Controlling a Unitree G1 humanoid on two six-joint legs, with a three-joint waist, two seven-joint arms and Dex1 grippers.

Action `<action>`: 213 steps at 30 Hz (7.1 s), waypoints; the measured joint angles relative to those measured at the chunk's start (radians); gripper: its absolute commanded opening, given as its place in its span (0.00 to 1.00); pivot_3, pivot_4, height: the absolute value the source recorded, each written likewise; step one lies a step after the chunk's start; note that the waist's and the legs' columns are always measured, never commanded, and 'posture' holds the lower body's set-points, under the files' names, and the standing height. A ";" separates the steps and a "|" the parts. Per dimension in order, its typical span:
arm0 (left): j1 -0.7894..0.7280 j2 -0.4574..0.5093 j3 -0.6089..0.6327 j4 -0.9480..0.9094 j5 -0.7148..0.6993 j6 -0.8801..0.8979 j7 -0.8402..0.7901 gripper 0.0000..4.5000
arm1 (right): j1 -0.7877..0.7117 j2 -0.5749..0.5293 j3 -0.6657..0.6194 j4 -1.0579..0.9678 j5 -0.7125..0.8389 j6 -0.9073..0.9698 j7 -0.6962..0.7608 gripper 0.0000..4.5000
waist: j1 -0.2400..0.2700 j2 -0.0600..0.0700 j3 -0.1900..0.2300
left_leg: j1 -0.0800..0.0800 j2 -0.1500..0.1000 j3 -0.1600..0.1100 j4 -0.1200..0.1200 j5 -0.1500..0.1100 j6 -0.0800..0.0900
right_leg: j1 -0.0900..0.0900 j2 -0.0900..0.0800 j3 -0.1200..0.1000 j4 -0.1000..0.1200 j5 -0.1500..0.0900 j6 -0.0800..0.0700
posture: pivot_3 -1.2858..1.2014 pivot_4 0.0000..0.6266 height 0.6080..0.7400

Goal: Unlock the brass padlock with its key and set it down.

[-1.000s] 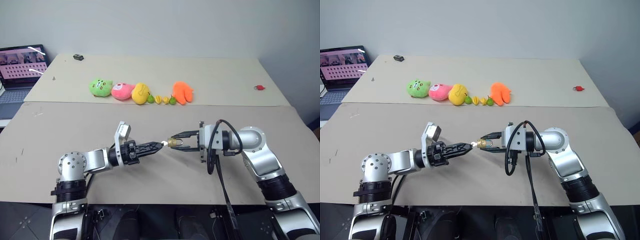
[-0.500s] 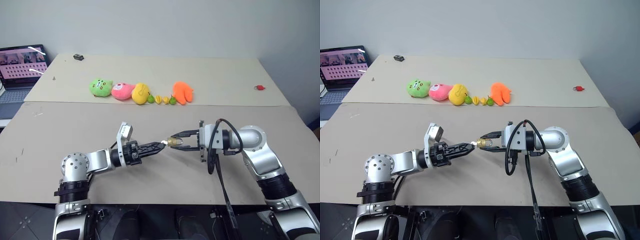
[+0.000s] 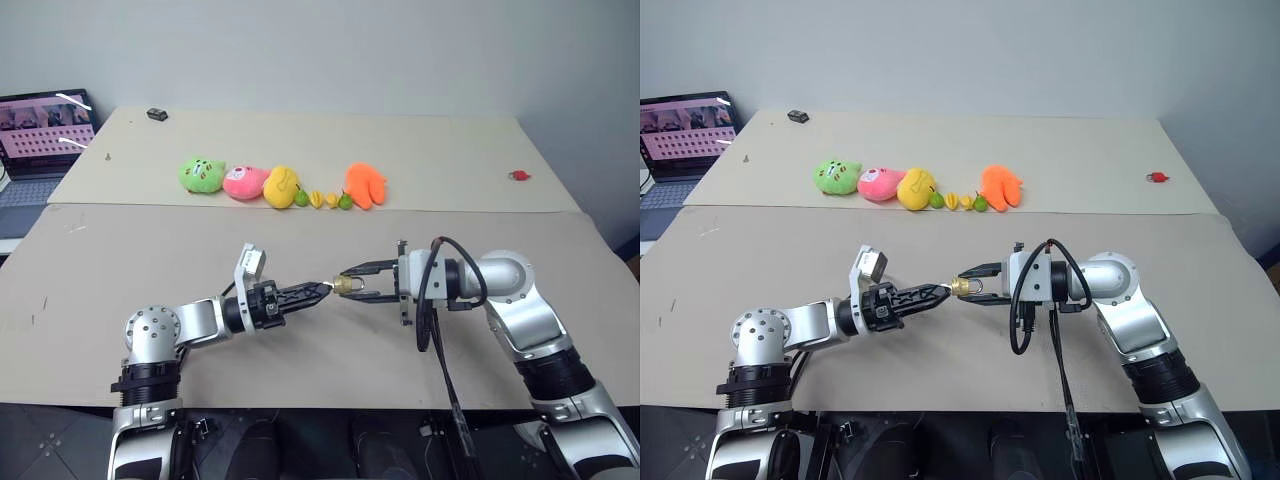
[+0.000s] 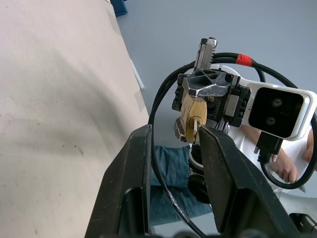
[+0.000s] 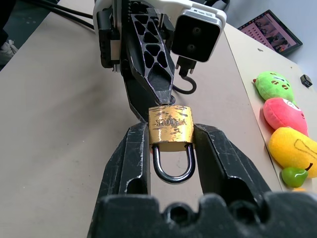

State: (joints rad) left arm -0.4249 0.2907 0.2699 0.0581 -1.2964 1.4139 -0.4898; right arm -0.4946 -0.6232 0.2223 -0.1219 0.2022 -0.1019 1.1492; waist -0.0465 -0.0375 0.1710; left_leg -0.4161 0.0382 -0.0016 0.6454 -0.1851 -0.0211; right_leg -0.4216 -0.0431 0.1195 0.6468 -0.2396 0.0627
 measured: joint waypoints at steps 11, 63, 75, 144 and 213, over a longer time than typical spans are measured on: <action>-0.002 -0.011 -0.001 0.000 -0.011 -0.012 -0.013 0.01 | 0.001 -0.001 0.000 0.006 -0.004 0.007 -0.001 0.20 | 0.001 0.000 0.000 | 0.000 0.000 0.000 0.000 0.000 0.000 | 0.000 0.000 0.000 0.000 0.000 0.000 | 0.52 0.24 0.83; 0.128 0.123 -0.395 -0.188 0.710 -1.000 -0.543 0.01 | 0.003 -0.018 0.008 0.020 -0.017 0.017 0.020 0.20 | 0.003 -0.001 0.001 | -0.003 0.000 0.000 0.000 0.000 0.000 | -0.001 0.000 0.000 -0.003 0.000 0.000 | 0.52 0.24 0.83; 0.064 0.080 -0.323 -0.100 0.526 -0.549 -0.369 0.40 | 0.002 -0.017 -0.014 0.007 -0.020 0.022 0.004 0.20 | -0.003 -0.003 0.002 | -0.003 0.001 0.000 0.000 0.000 0.000 | -0.002 0.000 -0.001 -0.002 0.000 0.001 | 0.52 0.24 0.83; -0.164 -0.053 -0.163 0.085 0.296 -0.150 -0.257 0.28 | -0.009 -0.014 -0.026 0.003 -0.022 0.018 0.003 0.20 | 0.001 -0.004 0.003 | -0.004 0.000 -0.001 0.000 0.000 0.000 | -0.002 0.000 -0.001 -0.001 0.000 0.001 | 0.52 0.24 0.83; -0.126 -0.031 -0.147 0.036 0.312 -0.128 -0.265 0.00 | -0.010 -0.011 -0.013 0.047 -0.033 -0.008 0.006 0.20 | 0.001 -0.004 0.003 | -0.003 0.000 -0.001 0.000 0.000 0.000 | -0.002 0.000 -0.001 -0.001 0.001 0.001 | 0.52 0.24 0.83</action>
State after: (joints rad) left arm -0.5512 0.2600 0.1226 0.0945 -0.9846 1.2858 -0.7547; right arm -0.5047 -0.6343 0.2093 -0.0750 0.1695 -0.1103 1.1554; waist -0.0455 -0.0420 0.1742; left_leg -0.4195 0.0378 -0.0027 0.6455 -0.1848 -0.0213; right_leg -0.4231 -0.0435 0.1185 0.6458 -0.2391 0.0635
